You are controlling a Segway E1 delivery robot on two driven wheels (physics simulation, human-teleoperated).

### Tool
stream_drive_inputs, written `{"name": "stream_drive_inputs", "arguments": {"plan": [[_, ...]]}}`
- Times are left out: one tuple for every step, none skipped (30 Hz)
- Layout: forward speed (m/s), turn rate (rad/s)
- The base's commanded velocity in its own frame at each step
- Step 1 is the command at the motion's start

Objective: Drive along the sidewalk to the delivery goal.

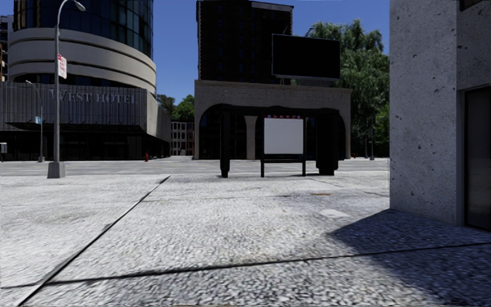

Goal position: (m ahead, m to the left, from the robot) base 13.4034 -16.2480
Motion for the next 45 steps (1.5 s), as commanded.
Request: {"name": "stream_drive_inputs", "arguments": {"plan": [[2.0, -0.41], [2.0, -0.41], [2.0, -0.41], [2.0, -0.41], [2.0, -0.41], [2.0, -0.41], [2.0, -0.41], [2.0, -0.41], [2.0, -0.41], [2.0, -0.41], [2.0, -0.41], [2.0, -0.41], [2.0, -0.41], [2.0, -0.41], [2.0, -0.41], [2.0, -0.34], [2.0, -0.34], [2.0, -0.08], [2.0, 0.0], [2.0, 0.0], [2.0, 0.0], [2.0, 0.0], [2.0, 0.0], [2.0, -0.08], [2.0, -0.08], [2.0, -0.19], [2.0, -0.24], [2.0, -0.25], [2.0, -0.25], [2.0, -0.26], [2.0, -0.32], [2.0, -0.32], [2.0, -0.42], [2.0, -0.47], [2.0, -0.49], [2.0, -0.49], [2.0, -0.5], [2.0, -0.5], [2.0, -0.51], [2.0, -0.57], [2.0, -0.57], [2.0, -0.59], [2.0, -0.6], [2.0, -0.6], [2.0, -0.6]]}}
